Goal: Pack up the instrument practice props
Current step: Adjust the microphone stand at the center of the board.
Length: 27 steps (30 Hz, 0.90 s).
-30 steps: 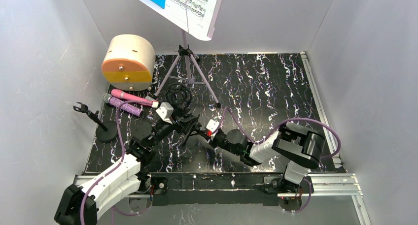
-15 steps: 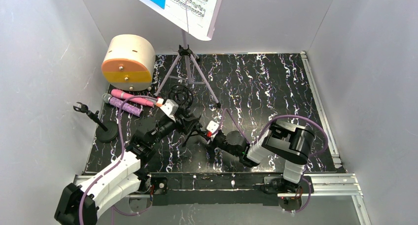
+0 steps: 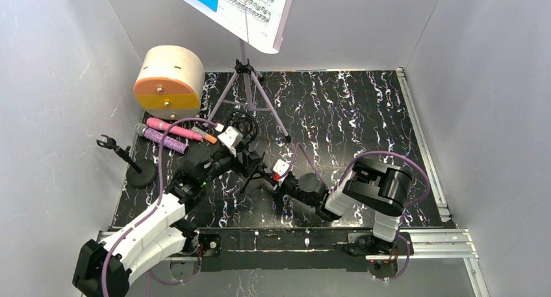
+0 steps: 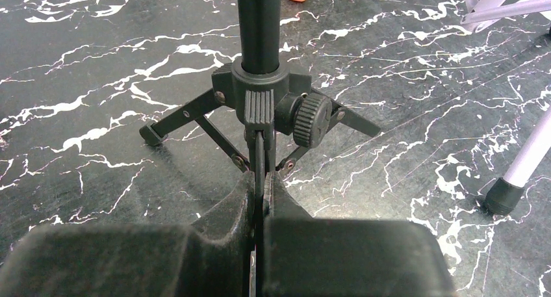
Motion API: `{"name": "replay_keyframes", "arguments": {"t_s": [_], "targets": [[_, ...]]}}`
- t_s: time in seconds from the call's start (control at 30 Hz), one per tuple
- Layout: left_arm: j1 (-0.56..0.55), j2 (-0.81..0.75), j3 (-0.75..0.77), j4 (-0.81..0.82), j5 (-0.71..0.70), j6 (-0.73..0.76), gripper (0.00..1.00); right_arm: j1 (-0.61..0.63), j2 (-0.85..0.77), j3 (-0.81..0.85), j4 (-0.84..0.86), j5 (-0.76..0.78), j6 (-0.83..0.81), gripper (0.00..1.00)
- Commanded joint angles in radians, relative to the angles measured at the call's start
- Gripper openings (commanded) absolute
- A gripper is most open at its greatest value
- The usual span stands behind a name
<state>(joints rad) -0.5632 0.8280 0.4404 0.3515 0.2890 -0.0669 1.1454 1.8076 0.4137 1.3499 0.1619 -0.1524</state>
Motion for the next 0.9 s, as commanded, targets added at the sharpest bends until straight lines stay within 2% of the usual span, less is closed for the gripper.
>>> {"name": "replay_keyframes", "arguments": {"t_s": [0.0, 0.2, 0.47, 0.63, 0.87], "targets": [[0.002, -0.013, 0.041, -0.066, -0.077, 0.021, 0.65, 0.010, 0.005, -0.003, 0.143, -0.032, -0.033, 0.01], [0.002, 0.002, 0.055, -0.079, -0.049, 0.020, 0.60, 0.010, 0.010, -0.006, 0.151, -0.032, -0.034, 0.01], [0.002, -0.042, 0.078, -0.137, -0.055, 0.043, 0.74, 0.010, 0.008, -0.009, 0.155, -0.030, -0.035, 0.01], [0.002, -0.054, 0.066, -0.135, -0.085, 0.021, 0.74, 0.010, 0.010, -0.008, 0.156, -0.029, -0.035, 0.01], [0.002, -0.112, 0.057, -0.170, -0.034, 0.056, 0.78, 0.010, 0.010, -0.010, 0.162, -0.018, -0.027, 0.01]]}}
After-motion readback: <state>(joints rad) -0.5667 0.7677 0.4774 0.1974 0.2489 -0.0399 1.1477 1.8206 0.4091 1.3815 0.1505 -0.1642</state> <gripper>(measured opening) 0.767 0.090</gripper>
